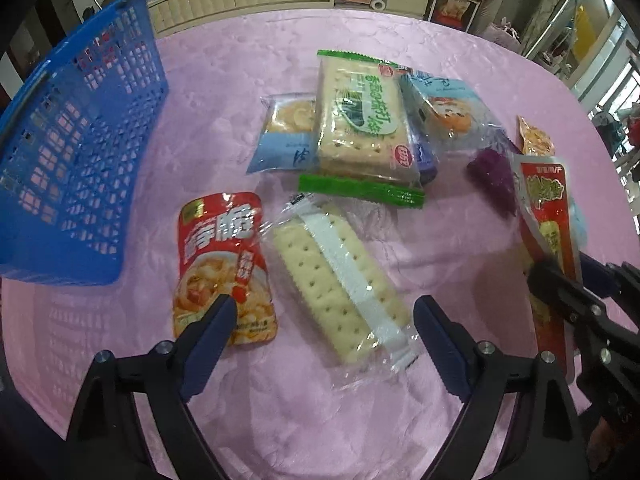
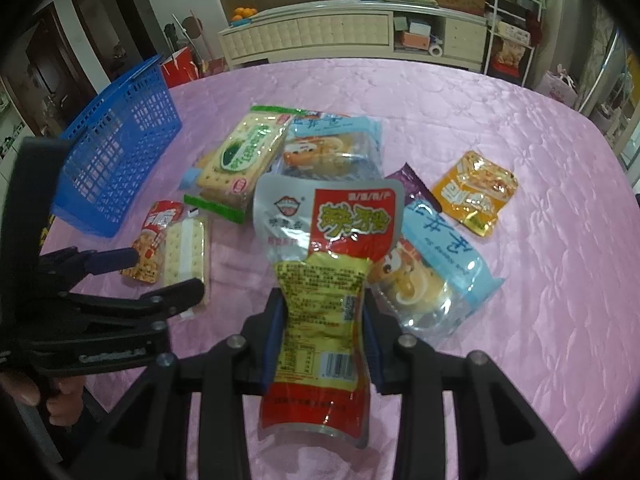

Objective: Organize snacks
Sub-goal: 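Lower the left tool onto the white-strip cracker pack and close it, then carry the cracker pack with the left tool while the right tool carries the sausage pouch into the basket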

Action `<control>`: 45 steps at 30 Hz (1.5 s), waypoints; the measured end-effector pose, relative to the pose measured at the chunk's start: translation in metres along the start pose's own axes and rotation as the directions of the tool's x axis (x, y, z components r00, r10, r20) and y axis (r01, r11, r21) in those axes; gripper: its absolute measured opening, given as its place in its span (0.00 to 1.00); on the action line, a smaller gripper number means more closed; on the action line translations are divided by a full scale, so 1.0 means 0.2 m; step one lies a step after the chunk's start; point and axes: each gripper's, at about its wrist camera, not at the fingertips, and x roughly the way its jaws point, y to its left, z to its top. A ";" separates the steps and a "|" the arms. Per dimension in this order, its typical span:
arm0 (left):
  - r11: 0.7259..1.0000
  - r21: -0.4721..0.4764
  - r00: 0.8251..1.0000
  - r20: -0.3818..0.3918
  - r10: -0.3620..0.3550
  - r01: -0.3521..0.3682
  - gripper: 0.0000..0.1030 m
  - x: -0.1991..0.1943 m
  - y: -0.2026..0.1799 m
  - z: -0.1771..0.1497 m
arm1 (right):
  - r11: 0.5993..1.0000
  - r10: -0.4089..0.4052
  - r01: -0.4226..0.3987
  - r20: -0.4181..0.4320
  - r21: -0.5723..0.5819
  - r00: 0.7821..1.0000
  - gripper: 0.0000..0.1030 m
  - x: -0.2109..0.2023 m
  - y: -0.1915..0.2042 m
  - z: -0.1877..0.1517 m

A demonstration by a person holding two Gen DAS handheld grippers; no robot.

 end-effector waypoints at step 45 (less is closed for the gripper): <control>0.987 0.099 0.893 0.420 -0.159 0.129 0.48 -1.00 0.50 -0.19 | 0.991 0.018 0.007 0.184 -0.133 0.983 0.39 -0.50 0.55 0.20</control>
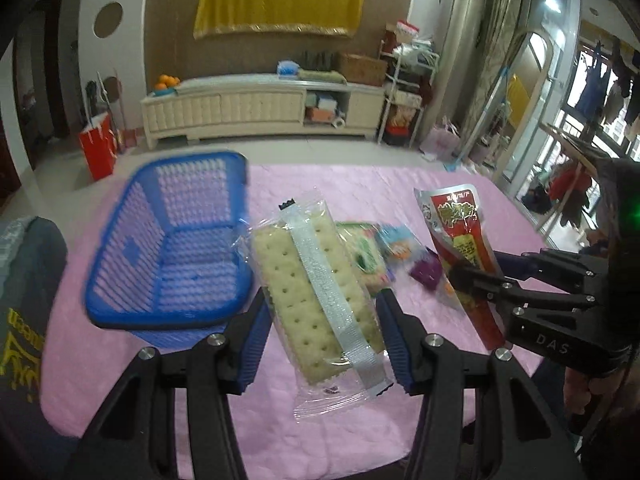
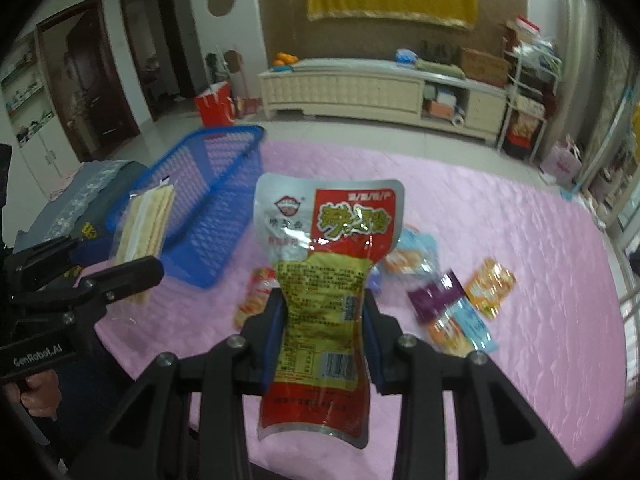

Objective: Organize snacks
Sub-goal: 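Carry the cracker pack with the left tool while the right tool carries the sausage pouch into the basket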

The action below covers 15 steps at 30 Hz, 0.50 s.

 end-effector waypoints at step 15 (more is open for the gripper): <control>0.989 -0.018 0.986 0.086 0.145 -0.143 0.48 -0.26 0.52 0.14 | 0.981 0.114 -0.100 0.073 -0.165 0.991 0.39 0.08 0.47 0.40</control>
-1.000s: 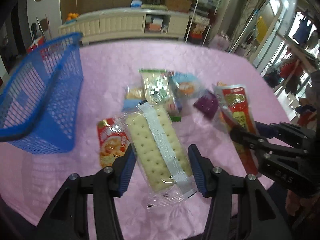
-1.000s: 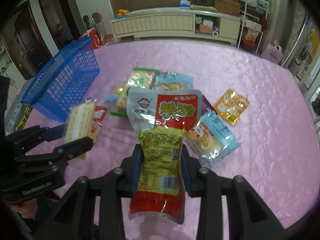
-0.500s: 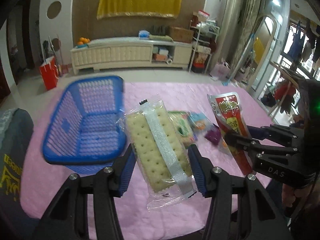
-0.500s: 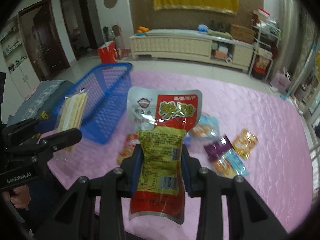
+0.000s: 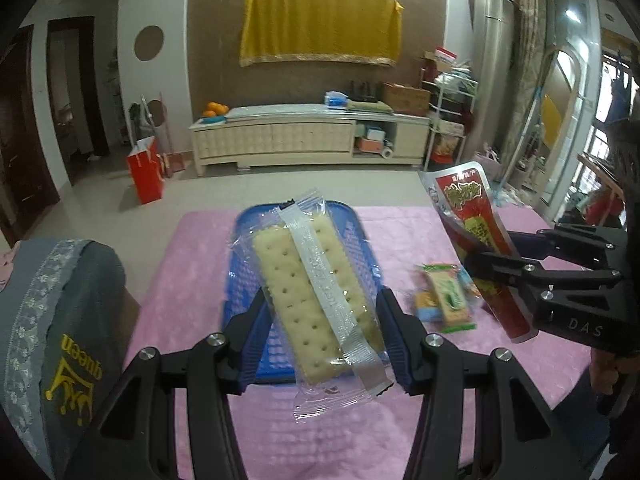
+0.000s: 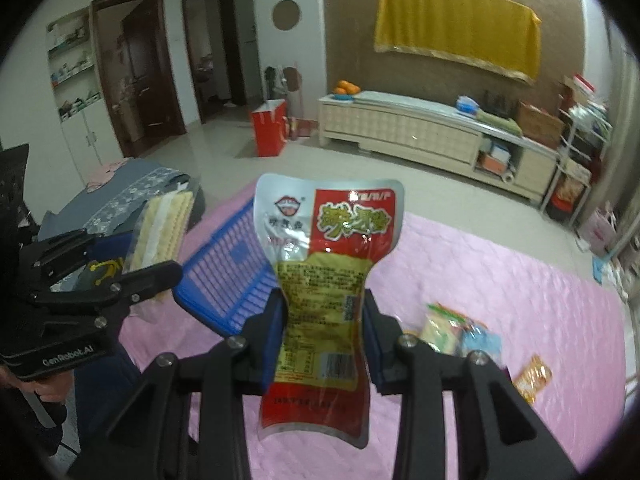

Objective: Organize snacks
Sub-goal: 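Carry the cracker pack with the left tool while the right tool carries the sausage pouch into the basket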

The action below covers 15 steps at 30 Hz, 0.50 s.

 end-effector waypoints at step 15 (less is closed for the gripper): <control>0.996 -0.092 0.998 -0.058 0.011 -0.017 0.48 0.17 0.34 -0.05 | 0.984 0.076 -0.093 -0.109 -0.154 0.991 0.39 0.42 0.29 0.14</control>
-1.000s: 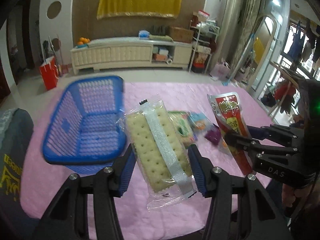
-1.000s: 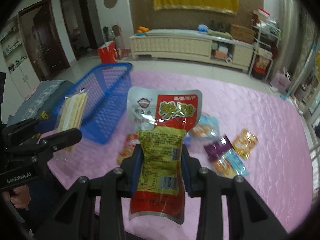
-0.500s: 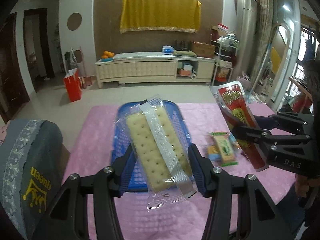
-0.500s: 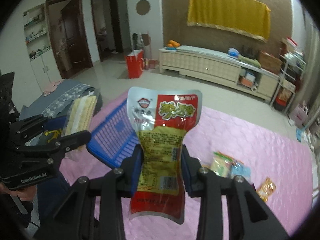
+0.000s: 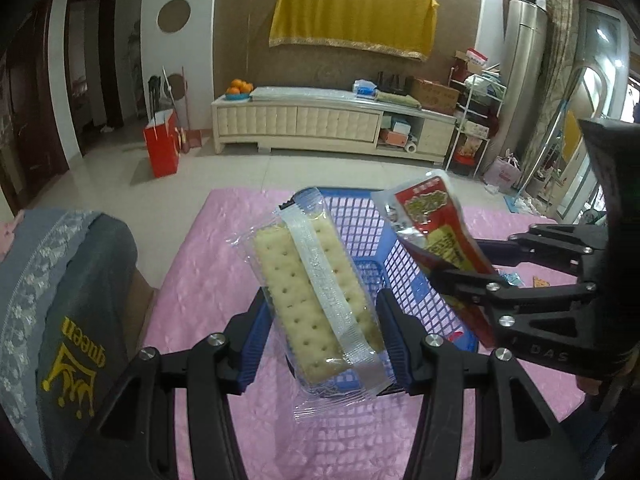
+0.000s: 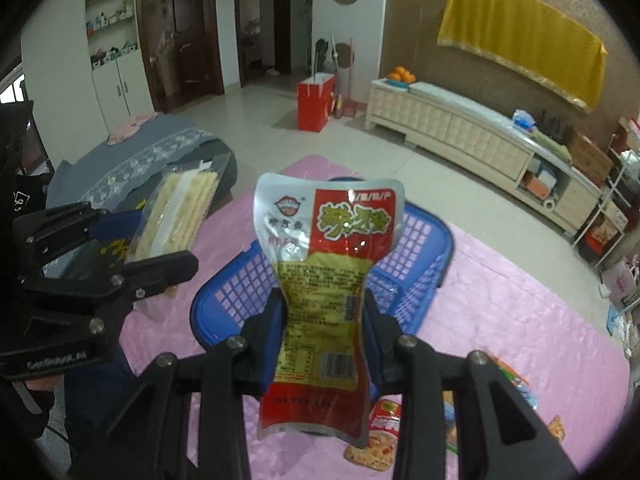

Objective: Organize snacks
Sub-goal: 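Carry the cracker pack with the left tool while the right tool carries the sausage pouch into the basket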

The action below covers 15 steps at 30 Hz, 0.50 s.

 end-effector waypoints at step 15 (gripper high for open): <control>0.999 -0.041 0.998 -0.058 -0.027 0.025 0.49 0.10 0.03 -0.04 | 0.997 0.028 -0.033 -0.069 -0.070 0.997 0.58 0.23 0.03 -0.02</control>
